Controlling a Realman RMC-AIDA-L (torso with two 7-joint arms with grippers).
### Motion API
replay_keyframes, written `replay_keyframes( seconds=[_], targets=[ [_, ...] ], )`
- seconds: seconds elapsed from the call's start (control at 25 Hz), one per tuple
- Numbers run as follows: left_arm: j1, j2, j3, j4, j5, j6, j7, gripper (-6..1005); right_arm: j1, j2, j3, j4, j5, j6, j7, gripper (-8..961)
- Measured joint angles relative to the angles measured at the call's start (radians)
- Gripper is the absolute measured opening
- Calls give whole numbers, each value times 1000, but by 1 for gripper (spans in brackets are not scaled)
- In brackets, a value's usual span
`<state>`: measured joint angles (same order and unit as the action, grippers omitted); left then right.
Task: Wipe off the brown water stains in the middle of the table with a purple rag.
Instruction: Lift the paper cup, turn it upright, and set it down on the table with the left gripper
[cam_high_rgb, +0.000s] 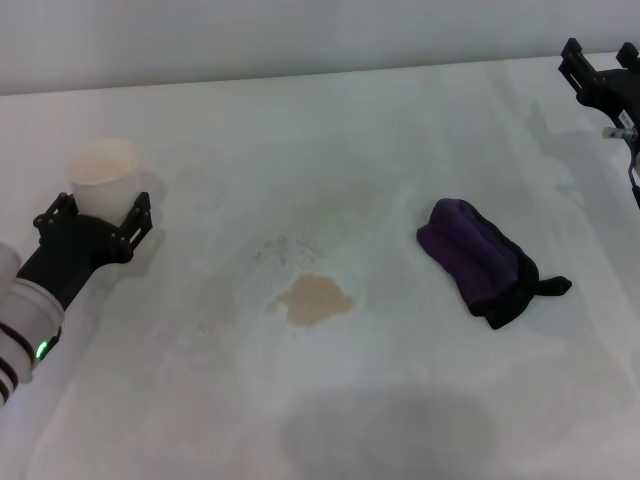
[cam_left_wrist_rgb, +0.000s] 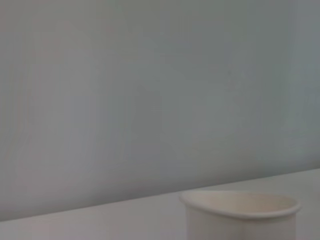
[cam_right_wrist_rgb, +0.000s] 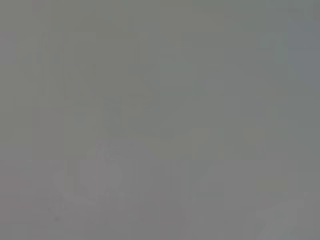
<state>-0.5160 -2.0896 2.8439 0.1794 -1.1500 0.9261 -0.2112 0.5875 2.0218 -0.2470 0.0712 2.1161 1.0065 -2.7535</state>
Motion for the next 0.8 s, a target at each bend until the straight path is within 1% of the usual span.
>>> replay_keyframes(
  seconds=[0.4,0.48,0.8],
  targets=[
    [35,-1,0,18,0,-21,1,686,-14,0,0,0,-12,15,0,808],
    [51,0,0,32,0,-27,2,689,-21,0,0,-2,-12,20,0,807],
    [67,-1,0,38,-1,-30,2,699,-38,-2,0,-7,-12,28,0,807]
  ],
)
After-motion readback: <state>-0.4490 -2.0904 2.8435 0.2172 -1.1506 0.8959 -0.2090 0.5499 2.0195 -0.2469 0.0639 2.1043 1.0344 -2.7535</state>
